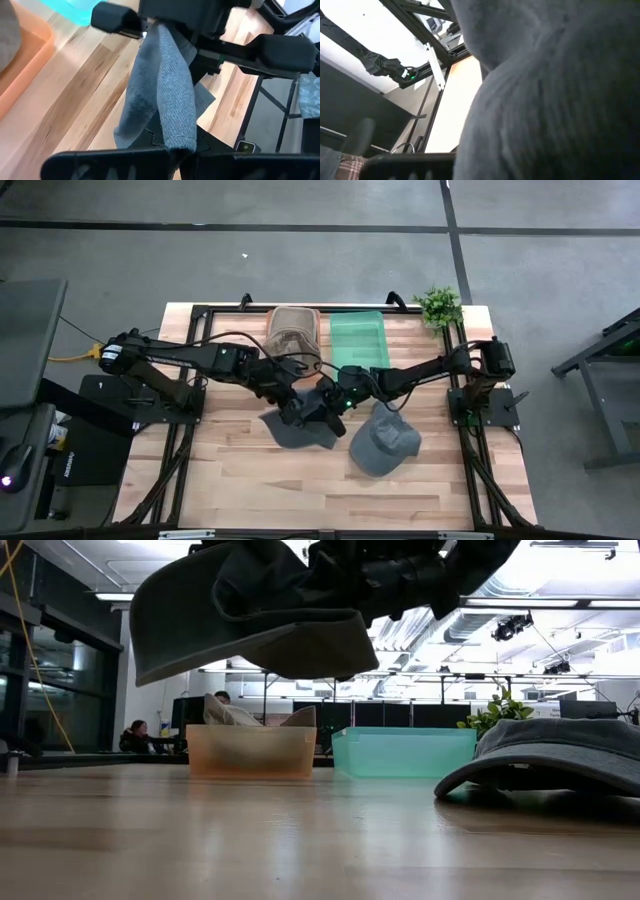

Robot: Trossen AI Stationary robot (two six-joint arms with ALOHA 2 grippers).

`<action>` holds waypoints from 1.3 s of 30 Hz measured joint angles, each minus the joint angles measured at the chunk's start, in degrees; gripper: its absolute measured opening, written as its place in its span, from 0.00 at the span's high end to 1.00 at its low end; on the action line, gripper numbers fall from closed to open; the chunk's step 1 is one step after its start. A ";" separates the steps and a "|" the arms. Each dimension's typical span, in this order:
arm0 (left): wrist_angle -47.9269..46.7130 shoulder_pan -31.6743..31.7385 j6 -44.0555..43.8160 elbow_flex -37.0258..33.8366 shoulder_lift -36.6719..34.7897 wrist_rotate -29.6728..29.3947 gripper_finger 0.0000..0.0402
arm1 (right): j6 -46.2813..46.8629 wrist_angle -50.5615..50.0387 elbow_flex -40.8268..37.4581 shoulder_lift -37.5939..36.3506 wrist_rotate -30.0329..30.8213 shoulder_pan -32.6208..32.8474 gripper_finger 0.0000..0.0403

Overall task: Pick & Place hat
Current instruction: Put the left black cap into the blue bin

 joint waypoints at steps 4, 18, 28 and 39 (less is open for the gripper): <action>-0.34 0.00 -0.46 0.00 0.00 -0.02 1.00 | 0.00 0.06 0.00 0.00 0.61 -0.47 0.98; -0.38 0.00 -0.47 0.00 0.00 -0.14 1.00 | -1.57 0.13 0.00 0.00 3.97 -0.31 0.99; -0.29 0.00 1.00 0.00 0.00 -0.79 0.82 | -2.62 0.15 -0.02 0.00 4.00 -0.31 0.99; 0.29 -0.01 -0.72 0.00 0.00 -2.38 0.37 | -2.62 0.13 -0.07 0.00 3.65 -0.31 0.99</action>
